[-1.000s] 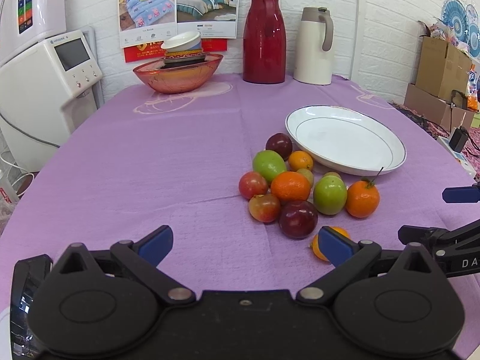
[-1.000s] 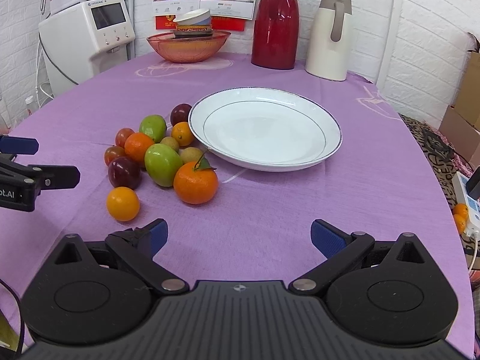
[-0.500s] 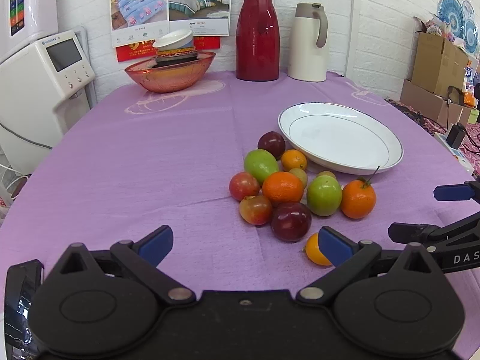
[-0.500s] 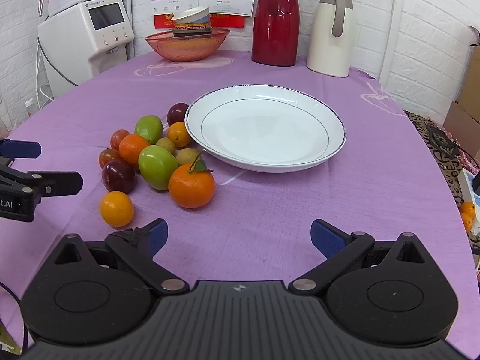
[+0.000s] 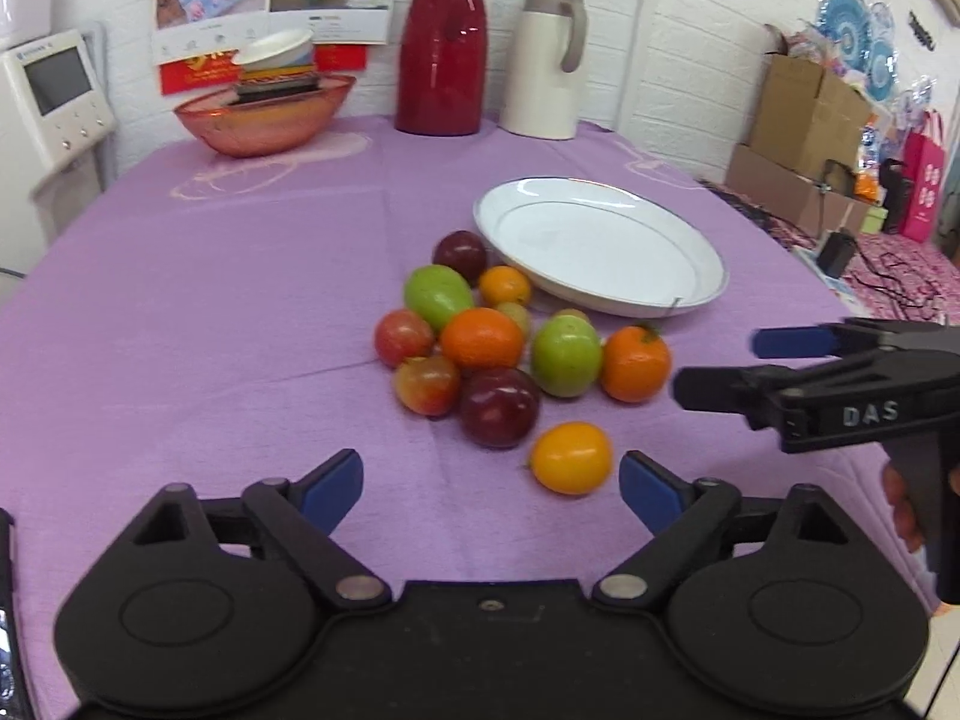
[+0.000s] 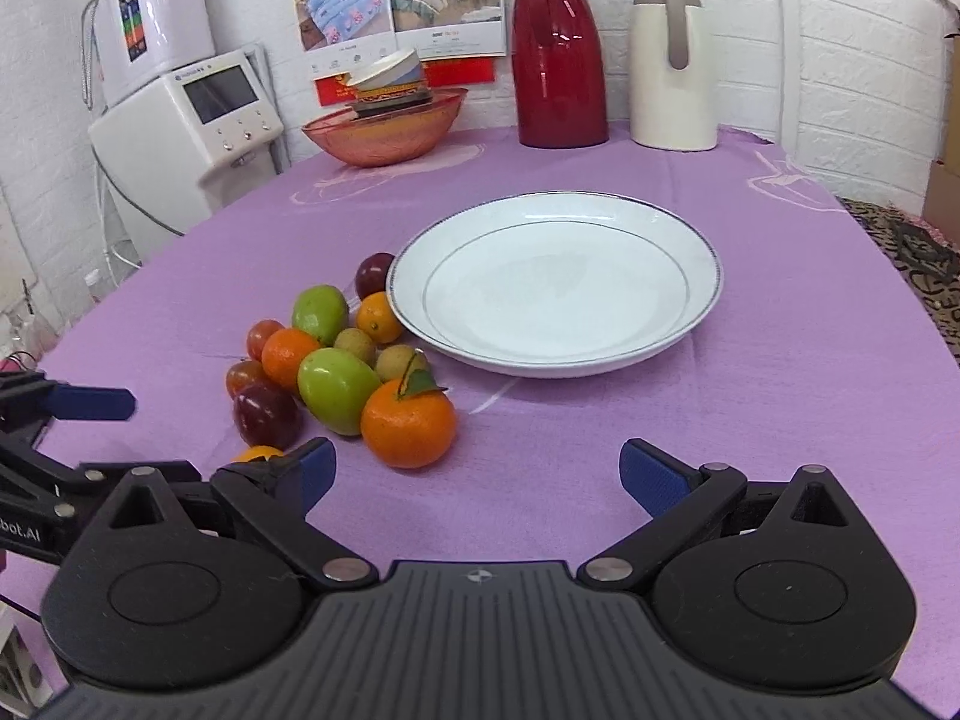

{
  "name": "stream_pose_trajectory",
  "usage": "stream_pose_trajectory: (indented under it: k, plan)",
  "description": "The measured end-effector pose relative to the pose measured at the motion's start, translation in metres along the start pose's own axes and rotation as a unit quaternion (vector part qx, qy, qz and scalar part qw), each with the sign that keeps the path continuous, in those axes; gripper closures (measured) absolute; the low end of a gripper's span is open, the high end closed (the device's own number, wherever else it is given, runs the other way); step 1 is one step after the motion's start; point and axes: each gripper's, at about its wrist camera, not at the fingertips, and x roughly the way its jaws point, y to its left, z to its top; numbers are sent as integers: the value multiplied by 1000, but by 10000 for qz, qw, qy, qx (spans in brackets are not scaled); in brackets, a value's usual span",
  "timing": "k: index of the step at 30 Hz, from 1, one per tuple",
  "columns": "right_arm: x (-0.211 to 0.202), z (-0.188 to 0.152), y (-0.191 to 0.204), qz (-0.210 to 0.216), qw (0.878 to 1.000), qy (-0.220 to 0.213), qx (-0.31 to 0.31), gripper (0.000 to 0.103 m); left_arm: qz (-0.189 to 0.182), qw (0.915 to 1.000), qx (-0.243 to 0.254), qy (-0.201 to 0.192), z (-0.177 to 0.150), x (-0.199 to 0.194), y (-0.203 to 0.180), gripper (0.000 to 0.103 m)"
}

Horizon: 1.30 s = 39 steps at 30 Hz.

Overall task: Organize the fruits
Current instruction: 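Grasp the small yellow orange with the left gripper while the right grasps the leafy tangerine, then carry both fruits over the white plate and open both grippers to release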

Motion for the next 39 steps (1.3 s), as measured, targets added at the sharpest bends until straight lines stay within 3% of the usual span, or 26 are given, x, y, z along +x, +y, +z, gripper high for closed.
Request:
stream_pose_trajectory:
  k: [4,5,9,14,18,27,33,39]
  plan:
    - [10,7,6,105,9996,43,-241,0,-175,9998,40,27,-1,3,-5,1]
    - [14,7,9,95,9993,72,-346,0,-273,9996,51,58,-2,4,-6,12]
    - [22,7,13,179,9979,211,-586,0,-479,9986,121,211,-3,10,-12,13]
    - [27,5,17,325,9973,155,-645,17,-443,9984,319,175,-2,17,-20,13]
    - [30,3,21,200,9965,139,-794,29,-432,9984,326,177,0,22,-21,13]
    - [17,-1,12,170,9980,77,-603,30,-393,9983,350,246,3,34,-22,13]
    - [1,-4,4,98,9988,-68,-478,30,-627,9973,359,84,6,22,-26,14]
    - [-13,14,-11,-48,9983,-500,-284,31,-760,9963,318,-265,45,13,-22,14]
